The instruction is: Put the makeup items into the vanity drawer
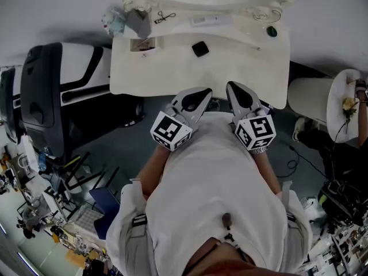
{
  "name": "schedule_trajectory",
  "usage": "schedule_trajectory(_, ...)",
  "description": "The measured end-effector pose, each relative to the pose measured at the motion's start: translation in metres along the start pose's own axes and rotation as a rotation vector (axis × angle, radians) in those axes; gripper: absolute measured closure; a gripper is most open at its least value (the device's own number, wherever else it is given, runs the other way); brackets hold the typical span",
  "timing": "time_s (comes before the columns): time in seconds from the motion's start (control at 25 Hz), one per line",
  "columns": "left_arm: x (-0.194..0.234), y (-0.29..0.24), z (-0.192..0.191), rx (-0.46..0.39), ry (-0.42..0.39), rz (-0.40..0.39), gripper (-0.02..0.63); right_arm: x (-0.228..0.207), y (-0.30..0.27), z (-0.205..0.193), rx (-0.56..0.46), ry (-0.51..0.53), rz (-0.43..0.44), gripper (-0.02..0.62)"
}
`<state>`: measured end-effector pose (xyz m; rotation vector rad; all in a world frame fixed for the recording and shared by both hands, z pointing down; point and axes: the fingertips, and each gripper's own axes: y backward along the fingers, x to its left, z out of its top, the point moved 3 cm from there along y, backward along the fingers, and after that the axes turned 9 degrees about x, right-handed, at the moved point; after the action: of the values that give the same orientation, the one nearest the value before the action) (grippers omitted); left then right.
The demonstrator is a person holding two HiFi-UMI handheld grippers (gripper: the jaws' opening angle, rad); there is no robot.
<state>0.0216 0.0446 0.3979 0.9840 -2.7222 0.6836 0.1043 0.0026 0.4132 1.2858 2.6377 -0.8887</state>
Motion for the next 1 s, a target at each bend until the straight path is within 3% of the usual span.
schedule_trajectory(0.32,0.041,0.012,0.006,-0.021,0.109,-0.117,0.603,0.010,-0.016,0.007,-0.012,-0.058,-0.082,0.588)
schedule_trajectory(0.56,0.050,0.001,0.011,0.025,0.100,-0.269,0.601,0.011,-0.018,0.010,-0.028,-0.090,-0.183,0.588)
schedule_trajectory(0.76,0.068,-0.007,0.012,0.047,0.058,-0.302,0.600,0.010,-0.018,0.011,-0.031,-0.112,-0.273,0.588)
schedule_trajectory(1.0,0.099,-0.022,0.008,0.085,0.025,-0.281,0.600,0.006,-0.015,0.007,-0.027,-0.139,-0.378,0.588)
